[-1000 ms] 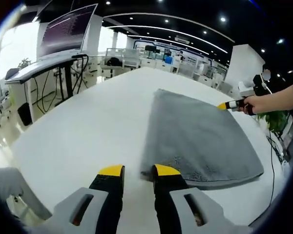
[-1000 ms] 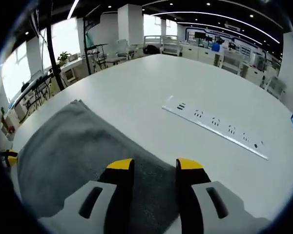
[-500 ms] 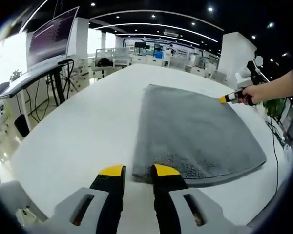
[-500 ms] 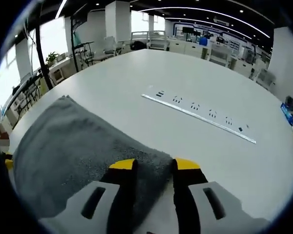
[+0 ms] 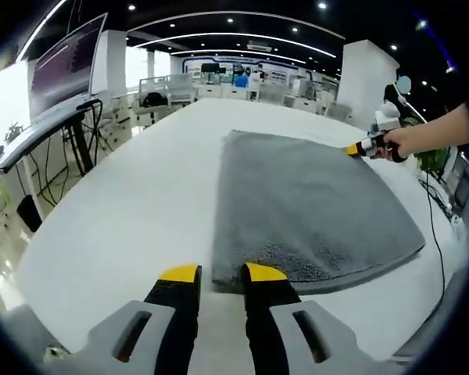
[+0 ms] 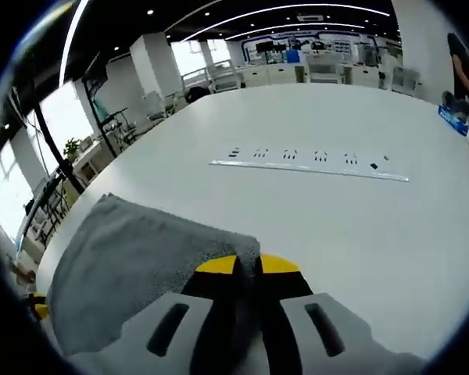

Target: Fold the towel on the table until its edges align and the towel forms a compact rectangular stack.

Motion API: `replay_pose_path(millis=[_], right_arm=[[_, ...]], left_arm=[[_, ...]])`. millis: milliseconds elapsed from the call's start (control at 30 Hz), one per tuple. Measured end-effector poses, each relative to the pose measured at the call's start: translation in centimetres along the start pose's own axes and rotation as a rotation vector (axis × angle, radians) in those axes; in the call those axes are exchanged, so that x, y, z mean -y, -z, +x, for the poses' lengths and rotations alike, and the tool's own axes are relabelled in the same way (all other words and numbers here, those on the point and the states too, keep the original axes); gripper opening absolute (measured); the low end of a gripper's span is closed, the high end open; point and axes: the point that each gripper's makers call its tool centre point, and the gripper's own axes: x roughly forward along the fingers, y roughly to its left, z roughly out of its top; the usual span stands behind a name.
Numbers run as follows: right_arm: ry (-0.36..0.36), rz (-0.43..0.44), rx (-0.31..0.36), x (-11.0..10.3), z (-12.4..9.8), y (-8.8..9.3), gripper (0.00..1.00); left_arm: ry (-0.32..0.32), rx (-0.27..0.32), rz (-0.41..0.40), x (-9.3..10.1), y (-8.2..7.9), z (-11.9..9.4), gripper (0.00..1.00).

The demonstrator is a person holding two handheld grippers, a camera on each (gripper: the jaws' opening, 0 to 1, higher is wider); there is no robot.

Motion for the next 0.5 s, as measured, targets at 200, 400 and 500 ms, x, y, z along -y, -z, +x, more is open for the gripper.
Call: replay_pose_path(millis=[200,400,500], right_arm=[[0.035,-0.110,-0.003,1.3,-0.9,0.4,0.07],[0.030,-0.305,-0.026,1.7,-1.0,0.5,0.05],[0.024,-0.266,-0.019,2.5,-1.3,0.7,0.05]], left_arm=[[0.080,-0.016,0.072,1.6,-0.4,0.9,0.16],[0.097,-0.049,0.098,2.4,-0.5,1.2,0.13],[0.120,-0.064,0.115,3.3,-0.6,1.4,0.11]])
